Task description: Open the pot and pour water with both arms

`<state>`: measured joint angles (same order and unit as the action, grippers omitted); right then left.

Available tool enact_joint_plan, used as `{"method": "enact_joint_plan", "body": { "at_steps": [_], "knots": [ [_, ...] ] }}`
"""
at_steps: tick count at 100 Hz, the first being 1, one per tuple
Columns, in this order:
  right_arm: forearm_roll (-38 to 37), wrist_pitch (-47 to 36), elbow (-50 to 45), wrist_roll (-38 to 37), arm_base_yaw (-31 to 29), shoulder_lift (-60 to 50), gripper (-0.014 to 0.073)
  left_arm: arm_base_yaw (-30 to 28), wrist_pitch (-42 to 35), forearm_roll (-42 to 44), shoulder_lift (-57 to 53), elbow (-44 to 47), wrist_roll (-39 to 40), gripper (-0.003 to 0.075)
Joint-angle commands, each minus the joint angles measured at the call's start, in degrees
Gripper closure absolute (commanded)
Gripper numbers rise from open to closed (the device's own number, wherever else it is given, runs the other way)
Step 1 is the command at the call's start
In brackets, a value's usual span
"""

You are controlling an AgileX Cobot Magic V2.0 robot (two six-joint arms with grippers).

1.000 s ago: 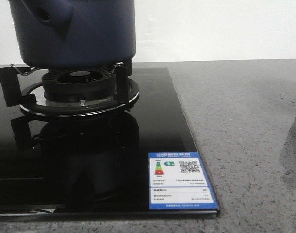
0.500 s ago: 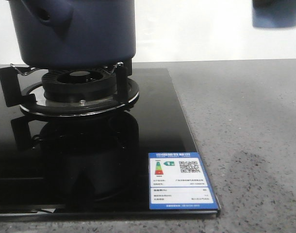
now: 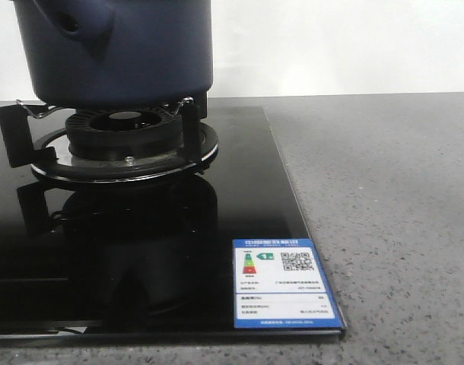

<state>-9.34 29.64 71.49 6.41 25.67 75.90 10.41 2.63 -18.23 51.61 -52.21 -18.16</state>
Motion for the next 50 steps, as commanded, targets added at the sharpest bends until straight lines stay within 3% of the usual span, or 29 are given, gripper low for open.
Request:
{"method": "enact_joint_plan", "body": {
  "at_steps": [1, 29, 50],
  "knots": [
    [-4.6, -2.2, 5.2, 0.7, 2.0, 0.2, 0.0214, 0.0, -6.2, 0.0, -1.2, -2.1, -0.2, 0.0379],
    [-14.8, 5.4, 14.6, 0.7, 7.7, 7.2, 0.0214, 0.0, -6.2, 0.0, -1.2, -2.1, -0.2, 0.0379],
    [-27.7, 9.1, 19.2, 0.7, 12.7, 11.1, 0.0214, 0.0, -6.2, 0.0, -1.2, -2.1, -0.2, 0.0379]
  ]
}}
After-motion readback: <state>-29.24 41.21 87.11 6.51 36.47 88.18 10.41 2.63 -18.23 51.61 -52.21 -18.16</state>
